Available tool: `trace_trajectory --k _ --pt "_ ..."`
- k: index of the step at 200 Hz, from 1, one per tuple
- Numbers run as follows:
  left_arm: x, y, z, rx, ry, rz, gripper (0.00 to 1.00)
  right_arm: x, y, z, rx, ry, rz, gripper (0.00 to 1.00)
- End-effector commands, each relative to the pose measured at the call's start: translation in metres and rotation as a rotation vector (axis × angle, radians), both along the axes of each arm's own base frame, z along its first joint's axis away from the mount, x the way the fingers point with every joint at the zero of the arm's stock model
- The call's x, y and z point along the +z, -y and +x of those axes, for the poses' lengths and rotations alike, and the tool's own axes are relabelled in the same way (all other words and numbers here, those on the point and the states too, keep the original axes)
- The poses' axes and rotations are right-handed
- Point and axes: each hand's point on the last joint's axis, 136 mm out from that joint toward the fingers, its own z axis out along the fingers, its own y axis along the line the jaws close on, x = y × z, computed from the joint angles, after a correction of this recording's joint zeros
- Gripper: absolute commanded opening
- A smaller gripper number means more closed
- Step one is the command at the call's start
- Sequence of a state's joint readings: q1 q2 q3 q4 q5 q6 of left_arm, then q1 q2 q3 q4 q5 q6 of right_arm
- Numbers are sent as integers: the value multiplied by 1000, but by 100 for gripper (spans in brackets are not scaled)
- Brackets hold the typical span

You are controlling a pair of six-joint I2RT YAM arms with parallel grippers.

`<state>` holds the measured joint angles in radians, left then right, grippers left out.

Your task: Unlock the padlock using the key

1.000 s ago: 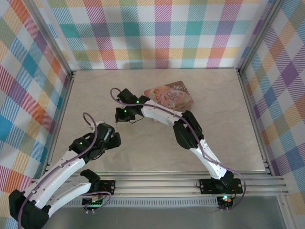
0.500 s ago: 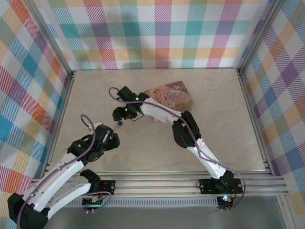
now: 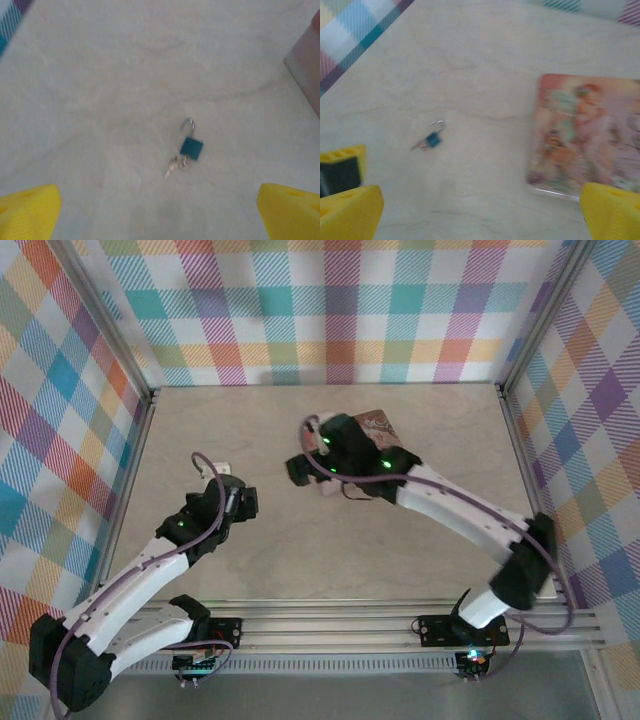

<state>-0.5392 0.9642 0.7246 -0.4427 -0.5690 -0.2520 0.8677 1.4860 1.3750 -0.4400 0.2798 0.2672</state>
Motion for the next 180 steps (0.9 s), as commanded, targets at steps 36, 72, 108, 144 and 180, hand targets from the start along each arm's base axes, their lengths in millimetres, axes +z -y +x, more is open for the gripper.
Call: trace_trajectory --k 36,72,108,144,180 --pt "-7 -17 72 -32 103 248 100 -47 185 49 -454 177 -97 100" --pt "-41 -38 89 20 163 137 100 -87 284 50 -693 224 -138 100" --pt "-64 -42 98 -17 220 53 100 -116 326 46 -770 287 -101 100" --pt "-75 -54 98 6 291 -1 100 -130 332 50 -772 366 -20 100" --pt "-95 -49 103 -52 261 -42 100 -150 334 65 -738 385 12 100"
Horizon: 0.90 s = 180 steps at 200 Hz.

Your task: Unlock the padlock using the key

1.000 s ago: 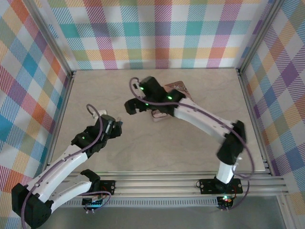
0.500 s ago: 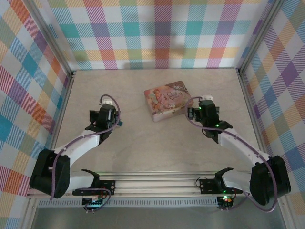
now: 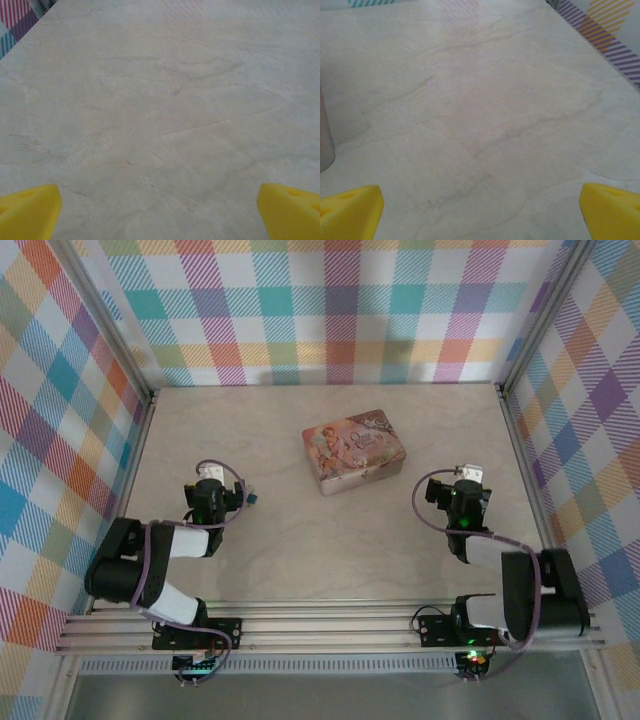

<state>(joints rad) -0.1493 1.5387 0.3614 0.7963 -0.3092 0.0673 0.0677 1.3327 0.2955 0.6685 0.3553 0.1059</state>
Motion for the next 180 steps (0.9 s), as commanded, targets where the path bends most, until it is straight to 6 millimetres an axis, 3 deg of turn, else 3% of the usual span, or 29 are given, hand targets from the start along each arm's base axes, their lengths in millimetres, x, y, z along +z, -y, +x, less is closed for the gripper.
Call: trace_trajectory --k 1,55,115,124,180 --pt "16 11 14 -72 81 -62 100 31 -4 24 56 190 27 100" --pt "11 11 21 -106 37 -119 100 14 -14 55 114 3 36 100" --pt "12 11 21 -107 38 -118 100 17 -24 43 183 81 41 100" --pt "12 11 21 -107 38 -119 100 8 -21 42 167 82 38 100" --pt "12 11 21 -106 38 -119 100 9 -20 43 158 91 34 100"
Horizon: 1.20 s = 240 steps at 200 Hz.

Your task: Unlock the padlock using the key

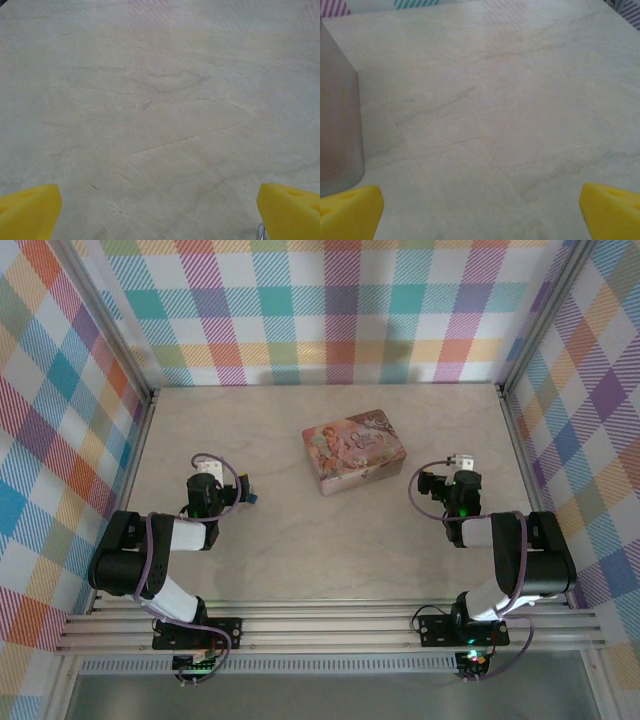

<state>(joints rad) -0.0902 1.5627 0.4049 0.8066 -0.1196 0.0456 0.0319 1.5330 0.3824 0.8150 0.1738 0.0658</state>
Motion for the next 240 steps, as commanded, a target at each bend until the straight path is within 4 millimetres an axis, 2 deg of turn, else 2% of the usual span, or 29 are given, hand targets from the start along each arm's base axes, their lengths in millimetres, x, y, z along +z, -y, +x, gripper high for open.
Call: trace_trajectory --k 1,228,240 --pt "5 0 5 -3 16 -15 100 15 0 6 10 67 -3 100" --pt "5 0 5 -3 15 -14 100 14 -1 6 14 61 -3 100" --pt "5 0 5 -3 14 -14 100 14 -5 7 34 57 -16 100"
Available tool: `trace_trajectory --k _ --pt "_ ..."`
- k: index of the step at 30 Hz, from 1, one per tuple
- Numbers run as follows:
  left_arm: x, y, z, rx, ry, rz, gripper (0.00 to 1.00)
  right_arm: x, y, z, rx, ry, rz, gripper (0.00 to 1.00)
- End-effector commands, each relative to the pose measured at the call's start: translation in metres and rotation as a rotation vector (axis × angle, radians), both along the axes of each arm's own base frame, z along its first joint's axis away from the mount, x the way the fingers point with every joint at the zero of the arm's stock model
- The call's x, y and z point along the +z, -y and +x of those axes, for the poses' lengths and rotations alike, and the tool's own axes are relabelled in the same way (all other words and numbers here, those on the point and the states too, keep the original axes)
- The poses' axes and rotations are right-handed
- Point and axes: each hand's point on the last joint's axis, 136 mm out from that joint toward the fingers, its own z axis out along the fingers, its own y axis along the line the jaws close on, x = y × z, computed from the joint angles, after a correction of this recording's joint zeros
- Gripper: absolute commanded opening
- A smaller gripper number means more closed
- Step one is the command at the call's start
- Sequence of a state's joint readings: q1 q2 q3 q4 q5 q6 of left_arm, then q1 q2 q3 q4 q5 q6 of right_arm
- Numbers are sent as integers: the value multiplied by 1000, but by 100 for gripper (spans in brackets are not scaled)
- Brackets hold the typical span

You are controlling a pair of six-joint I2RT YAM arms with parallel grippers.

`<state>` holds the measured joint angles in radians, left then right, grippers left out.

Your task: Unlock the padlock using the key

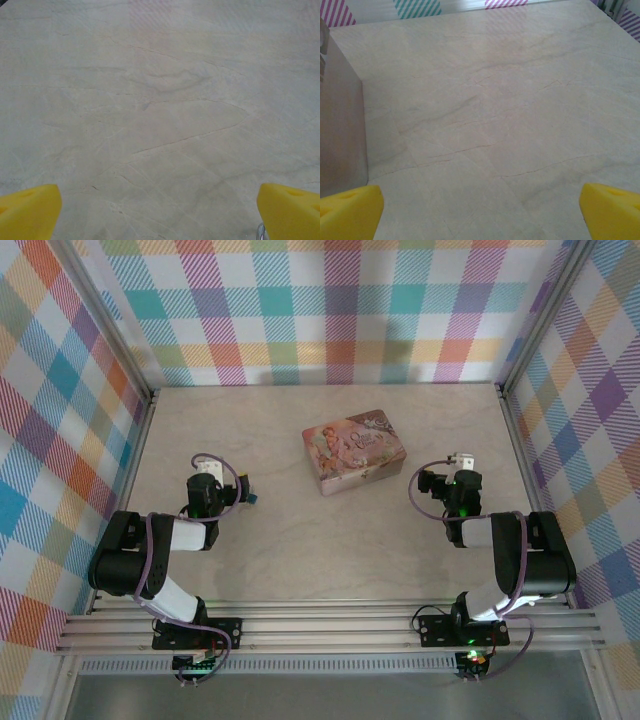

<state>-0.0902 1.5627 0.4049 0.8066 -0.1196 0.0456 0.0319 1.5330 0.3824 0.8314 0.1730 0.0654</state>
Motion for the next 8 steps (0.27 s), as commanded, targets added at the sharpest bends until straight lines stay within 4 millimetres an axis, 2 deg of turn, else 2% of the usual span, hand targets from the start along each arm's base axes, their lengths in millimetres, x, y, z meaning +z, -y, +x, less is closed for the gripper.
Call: trace_trajectory --k 1,8 --pt "5 0 5 -3 14 -15 100 11 -6 6 35 40 -20 100" --pt "5 0 5 -3 15 -14 100 10 -9 6 56 38 -12 100"
